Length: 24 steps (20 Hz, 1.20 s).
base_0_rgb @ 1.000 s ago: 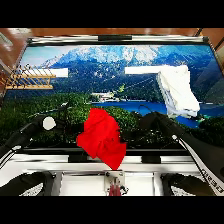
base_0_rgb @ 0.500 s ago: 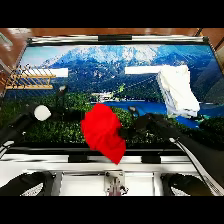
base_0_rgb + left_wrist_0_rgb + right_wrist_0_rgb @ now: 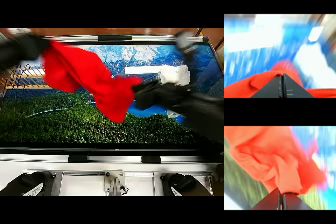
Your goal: Fold the shirts.
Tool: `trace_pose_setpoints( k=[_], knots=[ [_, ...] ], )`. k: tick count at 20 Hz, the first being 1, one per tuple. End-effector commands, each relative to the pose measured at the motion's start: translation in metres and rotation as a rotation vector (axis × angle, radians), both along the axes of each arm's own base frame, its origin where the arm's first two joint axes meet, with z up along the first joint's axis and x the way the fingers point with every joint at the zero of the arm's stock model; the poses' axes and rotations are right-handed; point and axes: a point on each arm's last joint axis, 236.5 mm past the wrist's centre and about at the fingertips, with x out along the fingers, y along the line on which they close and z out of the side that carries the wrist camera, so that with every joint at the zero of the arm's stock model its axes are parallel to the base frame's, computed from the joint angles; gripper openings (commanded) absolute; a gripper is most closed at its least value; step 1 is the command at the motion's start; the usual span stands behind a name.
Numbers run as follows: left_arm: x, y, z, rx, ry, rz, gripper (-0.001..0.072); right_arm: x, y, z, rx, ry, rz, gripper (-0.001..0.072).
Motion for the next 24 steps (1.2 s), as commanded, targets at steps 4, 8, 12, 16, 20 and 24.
trace_pose_setpoints(
  k=[4,8,12,16,20,24],
  knots=[
    [-0.049,0.029,0.075,0.012,-0.186,0.034,0.0032,-0.045,-0.026,0.116,0.199,-0.217,-0.017,0.0069],
    [-0.028,0.039,-0.015,0.227,0.06,0.07,0.0031,-0.047,-0.043,0.045,-0.03,-0.008,-0.053,0.0069],
    [-0.011,0.032,-0.094,0.306,0.229,0.053,0.0032,-0.035,-0.056,-0.013,-0.189,0.181,-0.114,0.0069],
    [0.02,0.02,-0.162,0.352,0.346,0.046,0.0032,0.003,-0.04,-0.07,-0.249,0.359,-0.16,0.0069],
    [0.059,0.003,-0.228,0.391,0.473,0.035,0.0032,0.074,-0.052,-0.148,-0.419,0.444,-0.333,0.0069],
    [0.088,-0.025,-0.304,0.366,0.627,-0.006,0.0032,0.138,-0.042,-0.221,-0.457,0.462,-0.448,0.0069]
  ],
)
